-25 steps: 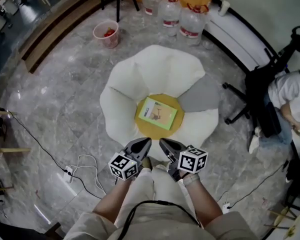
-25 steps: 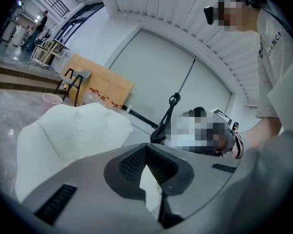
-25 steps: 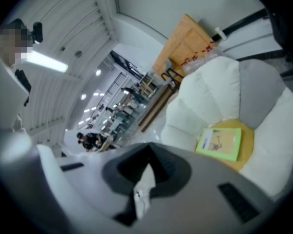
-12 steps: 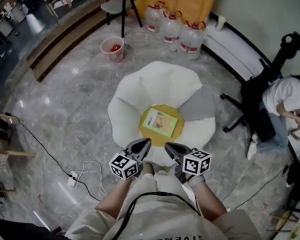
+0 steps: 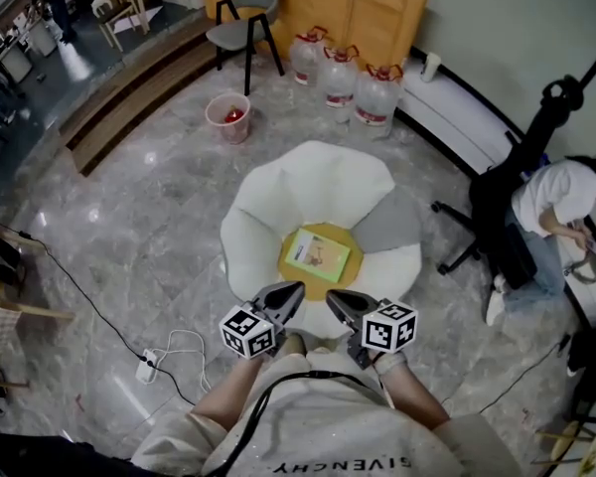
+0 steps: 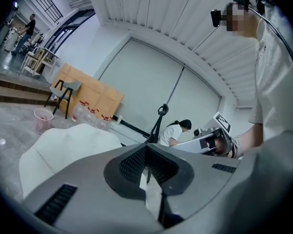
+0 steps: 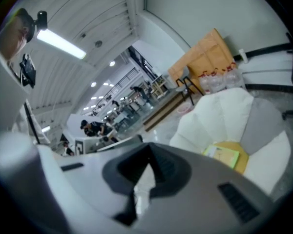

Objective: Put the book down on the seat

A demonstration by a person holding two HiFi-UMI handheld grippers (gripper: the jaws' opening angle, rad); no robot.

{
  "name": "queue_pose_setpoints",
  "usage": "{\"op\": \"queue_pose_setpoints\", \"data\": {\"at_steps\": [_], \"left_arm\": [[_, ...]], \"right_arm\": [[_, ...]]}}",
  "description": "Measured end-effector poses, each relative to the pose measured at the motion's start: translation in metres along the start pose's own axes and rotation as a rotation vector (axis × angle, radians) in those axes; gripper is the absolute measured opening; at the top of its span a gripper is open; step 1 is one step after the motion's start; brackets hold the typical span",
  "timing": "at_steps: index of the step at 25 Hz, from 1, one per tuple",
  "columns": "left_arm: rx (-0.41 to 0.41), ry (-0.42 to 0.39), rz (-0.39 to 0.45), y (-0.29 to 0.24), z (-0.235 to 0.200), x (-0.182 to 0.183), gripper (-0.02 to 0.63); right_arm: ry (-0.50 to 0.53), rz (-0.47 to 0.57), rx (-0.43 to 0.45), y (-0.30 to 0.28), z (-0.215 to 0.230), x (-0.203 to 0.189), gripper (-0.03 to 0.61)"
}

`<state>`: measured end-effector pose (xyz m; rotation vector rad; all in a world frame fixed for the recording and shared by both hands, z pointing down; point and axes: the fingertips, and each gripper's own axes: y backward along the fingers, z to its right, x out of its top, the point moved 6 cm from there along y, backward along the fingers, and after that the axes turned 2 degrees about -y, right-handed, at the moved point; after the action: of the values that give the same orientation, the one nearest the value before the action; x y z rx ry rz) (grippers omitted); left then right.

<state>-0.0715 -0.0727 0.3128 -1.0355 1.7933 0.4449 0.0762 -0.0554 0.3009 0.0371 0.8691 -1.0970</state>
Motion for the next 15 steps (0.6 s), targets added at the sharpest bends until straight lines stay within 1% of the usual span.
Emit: {"op": "queue_pose_setpoints", "data": {"at_steps": [4, 7, 12, 15], "left_arm": [[-0.068, 0.031, -0.009, 0.007, 0.01, 0.007, 0.023], [-0.107, 0.021, -0.022, 0.007, 0.018, 0.015, 0.023], [-0.133, 0.006, -0.018, 0.01, 0.027, 0.028, 0.023], [-0.146, -0.005, -0.02, 0.011, 0.029, 0.034, 0.023]], "right_arm": [[0.004, 0.014, -0.015, 0.007, -0.01, 0.003, 0.015], [0.011, 0.028, -0.029, 0.013, -0.015, 0.008, 0.015], [0.037, 0.035, -0.008, 0.021, -0.023, 0.02, 0.015], [0.084, 0.023, 0.007, 0.024, -0.027, 0.027, 0.015]]}}
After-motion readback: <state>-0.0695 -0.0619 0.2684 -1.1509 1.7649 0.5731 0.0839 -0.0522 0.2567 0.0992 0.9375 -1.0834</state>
